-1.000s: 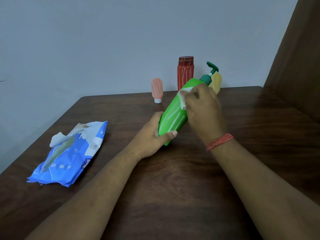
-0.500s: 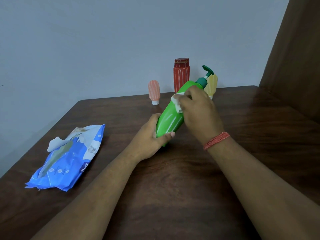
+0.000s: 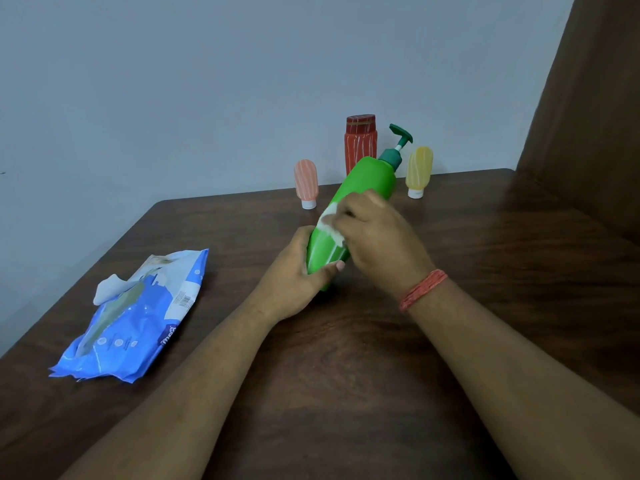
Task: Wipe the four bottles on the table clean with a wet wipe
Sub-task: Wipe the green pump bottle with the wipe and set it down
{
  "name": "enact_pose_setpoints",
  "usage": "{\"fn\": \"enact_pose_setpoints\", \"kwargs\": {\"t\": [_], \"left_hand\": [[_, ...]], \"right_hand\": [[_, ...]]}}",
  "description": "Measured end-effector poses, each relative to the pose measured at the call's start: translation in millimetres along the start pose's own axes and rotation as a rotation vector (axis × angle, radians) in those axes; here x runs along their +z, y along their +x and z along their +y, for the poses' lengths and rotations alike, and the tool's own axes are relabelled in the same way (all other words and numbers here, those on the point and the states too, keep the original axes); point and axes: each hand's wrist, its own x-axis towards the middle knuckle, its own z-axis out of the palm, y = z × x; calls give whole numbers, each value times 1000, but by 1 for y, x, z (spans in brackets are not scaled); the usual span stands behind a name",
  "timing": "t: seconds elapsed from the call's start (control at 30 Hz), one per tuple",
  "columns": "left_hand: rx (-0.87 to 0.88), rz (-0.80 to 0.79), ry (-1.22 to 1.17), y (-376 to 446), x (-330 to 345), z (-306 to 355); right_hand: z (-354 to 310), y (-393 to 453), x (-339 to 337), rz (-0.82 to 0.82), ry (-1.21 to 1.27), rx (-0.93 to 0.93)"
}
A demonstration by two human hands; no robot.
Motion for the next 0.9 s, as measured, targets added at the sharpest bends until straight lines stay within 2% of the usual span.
{"fn": "enact_pose_setpoints", "kwargs": {"t": [0.1,0.23,0.27,0.37,0.4,0.53,0.67,0.8,0.83,0.9], "left_hand": [[3,-12,40,0,1,2],[12,1,-3,0,0,-2],[7,-7,-5,0,0,-2],[-12,-34,-9,0,0,-1],[-13,-37,-20,0,-1,-2],[-29,-23,-89,-1,-2,-4],[-31,-34,-81,-2,-2,-3],[-14,-7,-93,-1,-2,-5],[-18,-13,-96,-1,-2,-5],[-24,-25,-84,0,-2,-4]], "right_hand": [[4,4,-3,93,-19,206],[-7,2,0,-46,-24,-12],[-4,3,-1,-22,-31,3],[13,2,-1,155,-17,242],[14,0,0,183,5,265],[5,-7,7,69,37,15],[12,-3,5,195,54,204],[-3,-3,5,-6,6,-23],[-2,-1,4,-2,-16,0],[3,3,2,53,-34,164]]}}
